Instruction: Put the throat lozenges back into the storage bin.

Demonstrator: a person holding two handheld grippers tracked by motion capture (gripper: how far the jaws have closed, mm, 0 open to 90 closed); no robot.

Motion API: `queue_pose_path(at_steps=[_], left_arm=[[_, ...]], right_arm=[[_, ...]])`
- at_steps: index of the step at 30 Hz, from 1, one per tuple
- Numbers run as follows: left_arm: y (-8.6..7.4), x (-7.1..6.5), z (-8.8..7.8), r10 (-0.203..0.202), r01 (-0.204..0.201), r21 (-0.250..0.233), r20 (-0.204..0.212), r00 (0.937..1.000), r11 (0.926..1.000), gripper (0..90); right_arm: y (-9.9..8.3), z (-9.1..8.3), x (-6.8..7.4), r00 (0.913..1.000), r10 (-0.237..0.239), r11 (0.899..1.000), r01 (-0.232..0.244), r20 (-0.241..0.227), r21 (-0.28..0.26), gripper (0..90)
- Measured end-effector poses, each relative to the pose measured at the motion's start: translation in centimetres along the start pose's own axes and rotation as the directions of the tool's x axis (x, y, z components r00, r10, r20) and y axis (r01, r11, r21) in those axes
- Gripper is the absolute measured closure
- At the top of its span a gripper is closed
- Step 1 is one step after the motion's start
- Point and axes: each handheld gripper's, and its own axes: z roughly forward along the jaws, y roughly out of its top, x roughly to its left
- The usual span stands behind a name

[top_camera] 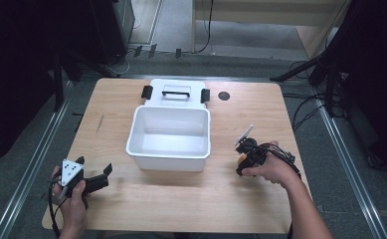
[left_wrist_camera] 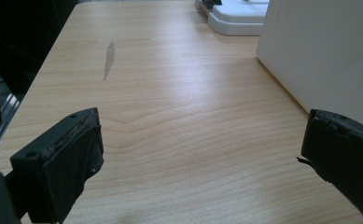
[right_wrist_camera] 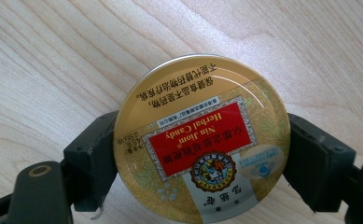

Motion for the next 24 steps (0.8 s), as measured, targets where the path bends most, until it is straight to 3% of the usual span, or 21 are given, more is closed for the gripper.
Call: queue_pose_path(at_steps=[8,24], left_arm=[[0.0,0.0,0.0,0.001,-0.001,0.002,0.0,1.0,1.0,0.0],[0.0,0.1,0.0,-0.006,0.006,0.006,0.002,1.0,1.0,0.0]], right_arm=[[-0.1,-0.1,0.1,0.9995,-0.03,1.0,0.03,-0.012,-0.005,20.4],[0.2,-1.5,-0.1,0.9988,-0.047,0.998,0.046,-0.016,-0.034,20.4]])
